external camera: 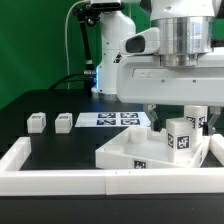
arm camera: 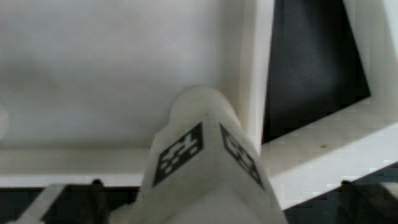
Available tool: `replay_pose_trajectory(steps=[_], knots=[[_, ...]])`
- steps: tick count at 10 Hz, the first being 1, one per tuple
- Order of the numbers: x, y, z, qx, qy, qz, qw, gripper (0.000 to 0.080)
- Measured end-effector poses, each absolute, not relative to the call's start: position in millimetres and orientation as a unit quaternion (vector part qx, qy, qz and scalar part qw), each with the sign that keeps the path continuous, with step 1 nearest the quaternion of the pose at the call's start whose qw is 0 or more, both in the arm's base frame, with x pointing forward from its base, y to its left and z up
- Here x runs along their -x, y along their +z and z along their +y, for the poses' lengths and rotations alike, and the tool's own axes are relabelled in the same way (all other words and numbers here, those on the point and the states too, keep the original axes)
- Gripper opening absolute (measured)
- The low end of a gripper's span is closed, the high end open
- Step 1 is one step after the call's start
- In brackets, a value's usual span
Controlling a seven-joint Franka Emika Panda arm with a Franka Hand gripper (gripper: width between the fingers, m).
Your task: Assemble square table
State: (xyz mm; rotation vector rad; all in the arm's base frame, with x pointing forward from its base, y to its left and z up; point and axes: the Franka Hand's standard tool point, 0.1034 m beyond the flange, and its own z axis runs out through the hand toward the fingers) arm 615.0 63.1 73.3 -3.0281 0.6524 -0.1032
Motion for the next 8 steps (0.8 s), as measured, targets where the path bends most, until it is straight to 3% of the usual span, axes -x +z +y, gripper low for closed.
replay_pose_trajectory(steps=[8], knots=[[-616.7,74.2,56.4,0.996,-0.039,-0.086,0.005,0.0649]])
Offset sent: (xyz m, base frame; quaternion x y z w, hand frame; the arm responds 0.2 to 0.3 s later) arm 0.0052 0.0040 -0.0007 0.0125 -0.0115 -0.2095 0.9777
